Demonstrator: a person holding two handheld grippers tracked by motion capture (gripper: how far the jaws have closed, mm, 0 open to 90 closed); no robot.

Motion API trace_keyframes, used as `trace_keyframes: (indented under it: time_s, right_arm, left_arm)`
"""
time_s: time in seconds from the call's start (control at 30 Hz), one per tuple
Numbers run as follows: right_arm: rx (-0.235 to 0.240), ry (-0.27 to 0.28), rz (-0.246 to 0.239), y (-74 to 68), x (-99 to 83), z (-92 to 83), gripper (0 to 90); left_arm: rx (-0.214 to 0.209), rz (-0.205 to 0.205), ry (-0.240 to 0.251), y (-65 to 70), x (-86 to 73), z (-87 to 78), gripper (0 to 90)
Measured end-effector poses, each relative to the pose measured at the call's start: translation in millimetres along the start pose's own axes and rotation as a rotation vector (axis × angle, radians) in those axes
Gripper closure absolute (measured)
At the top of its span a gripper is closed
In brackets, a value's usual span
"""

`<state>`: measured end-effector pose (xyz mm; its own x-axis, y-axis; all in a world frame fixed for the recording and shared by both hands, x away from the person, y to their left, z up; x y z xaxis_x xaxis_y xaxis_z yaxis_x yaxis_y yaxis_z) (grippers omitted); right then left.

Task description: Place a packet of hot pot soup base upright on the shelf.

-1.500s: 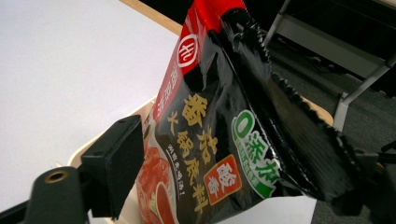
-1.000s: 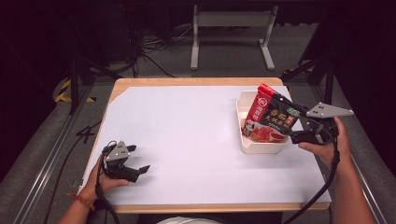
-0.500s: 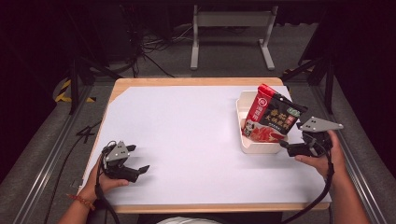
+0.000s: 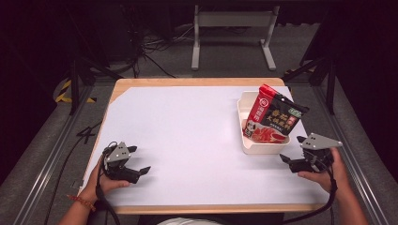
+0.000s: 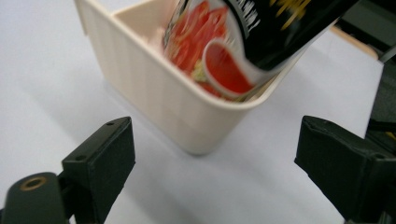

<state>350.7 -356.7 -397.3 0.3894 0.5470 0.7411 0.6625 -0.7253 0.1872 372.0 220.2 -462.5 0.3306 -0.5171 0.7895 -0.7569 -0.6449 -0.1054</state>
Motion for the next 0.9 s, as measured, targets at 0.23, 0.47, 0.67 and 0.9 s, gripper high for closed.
trace_keyframes:
  time_s: [0.23, 0.47, 0.67, 0.9]
  right_arm:
    - [-0.026, -0.023, 0.015, -11.3, -18.8, 5.6, 11.1]
    - [-0.035, 0.003, 0.061, -17.7, -40.9, 6.4, 10.5]
    - [-0.044, 0.019, 0.092, -18.8, -53.8, 3.9, 10.5]
    - [-0.051, 0.043, 0.112, -21.7, -62.6, 3.5, 10.7]
  left_arm:
    - [-0.004, 0.003, 0.004, 2.1, 0.7, -0.4, 7.1]
    - [-0.007, 0.013, 0.008, 4.0, 1.3, -1.9, 7.1]
    - [-0.013, 0.018, 0.008, 5.2, 1.8, -1.9, 7.1]
    - [-0.015, 0.022, 0.008, 5.1, 1.9, -1.8, 7.1]
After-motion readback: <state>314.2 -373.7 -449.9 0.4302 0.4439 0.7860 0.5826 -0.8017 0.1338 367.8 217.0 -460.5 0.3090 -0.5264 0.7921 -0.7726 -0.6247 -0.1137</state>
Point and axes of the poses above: each handheld gripper's, and its own axes: z roughly forward along the jaws, x roughly out of its top, y roughly to its right, the point moved 2 cm from there along z, roughly forward along the jaws, and after that the axes turned 6 degrees about x, right-handed, at the moved point
